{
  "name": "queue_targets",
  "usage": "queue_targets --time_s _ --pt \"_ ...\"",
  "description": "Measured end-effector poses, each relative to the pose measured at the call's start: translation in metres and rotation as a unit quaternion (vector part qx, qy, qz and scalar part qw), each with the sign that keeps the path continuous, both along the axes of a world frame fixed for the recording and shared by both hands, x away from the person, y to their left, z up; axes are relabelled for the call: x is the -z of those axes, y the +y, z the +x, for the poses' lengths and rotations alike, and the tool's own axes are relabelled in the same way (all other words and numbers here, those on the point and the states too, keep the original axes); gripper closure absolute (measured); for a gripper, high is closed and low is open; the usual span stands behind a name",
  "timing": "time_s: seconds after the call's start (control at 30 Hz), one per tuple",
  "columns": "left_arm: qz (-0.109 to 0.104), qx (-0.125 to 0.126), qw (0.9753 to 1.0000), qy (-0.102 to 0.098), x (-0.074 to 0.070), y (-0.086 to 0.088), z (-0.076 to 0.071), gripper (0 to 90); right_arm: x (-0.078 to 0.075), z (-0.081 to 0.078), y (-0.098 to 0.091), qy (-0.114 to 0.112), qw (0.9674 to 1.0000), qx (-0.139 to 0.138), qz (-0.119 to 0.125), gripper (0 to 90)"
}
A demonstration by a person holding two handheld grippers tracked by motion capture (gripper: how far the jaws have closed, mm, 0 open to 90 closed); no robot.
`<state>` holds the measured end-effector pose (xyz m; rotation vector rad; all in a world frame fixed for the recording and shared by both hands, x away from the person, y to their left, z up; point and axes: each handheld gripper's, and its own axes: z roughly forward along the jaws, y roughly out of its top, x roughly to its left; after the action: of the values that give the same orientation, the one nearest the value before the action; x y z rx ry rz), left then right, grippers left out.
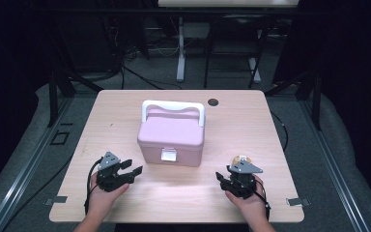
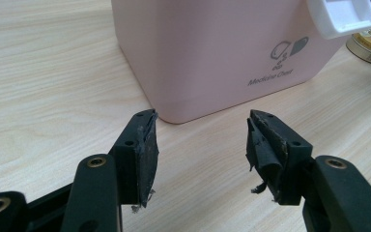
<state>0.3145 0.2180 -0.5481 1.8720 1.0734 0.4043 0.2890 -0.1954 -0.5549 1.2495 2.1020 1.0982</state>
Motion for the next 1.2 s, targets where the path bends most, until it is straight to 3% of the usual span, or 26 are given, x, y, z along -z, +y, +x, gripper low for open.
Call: queue_targets --time_s 0.47,0.53,0.63,0.73,0.87,1.0,1.07,1.2 --pt "-0.002 -0.005 1.0000 0.001 -0.003 0.004 0.000 45.9 -0.002 0.000 -0.001 -0.003 1.0000 0.003 0.003 50.0" --pt "-0.013 -0.010 0.9999 0.000 -0.003 0.004 0.000 46.6 -0.003 0.001 0.000 -0.006 1.0000 0.006 0.005 50.0" --pt "-0.013 -0.015 0.9998 -0.001 -0.004 0.005 0.002 47.4 -0.005 0.002 0.001 -0.009 0.9999 0.006 0.001 50.2" --pt "-0.011 -0.024 0.9996 0.000 -0.006 0.007 0.007 49.3 -0.012 0.008 0.000 -0.002 0.9998 0.013 0.014 52.5" --pt "-0.026 -0.043 0.9987 0.006 -0.016 0.013 0.018 53.2 -0.020 0.015 0.001 0.003 0.9996 0.021 0.020 53.7" --pt "-0.017 -0.042 0.9990 -0.006 -0.022 0.014 0.027 55.9 -0.027 0.023 0.003 0.003 0.9994 0.025 0.023 56.7" --pt "-0.022 -0.041 0.9989 -0.008 -0.025 0.015 0.032 59.3 -0.030 0.029 0.005 0.009 0.9990 0.024 0.036 58.2" --pt "-0.019 -0.039 0.9990 -0.005 -0.028 0.014 0.038 66.3 -0.032 0.037 0.008 0.008 0.9991 0.025 0.035 60.6"
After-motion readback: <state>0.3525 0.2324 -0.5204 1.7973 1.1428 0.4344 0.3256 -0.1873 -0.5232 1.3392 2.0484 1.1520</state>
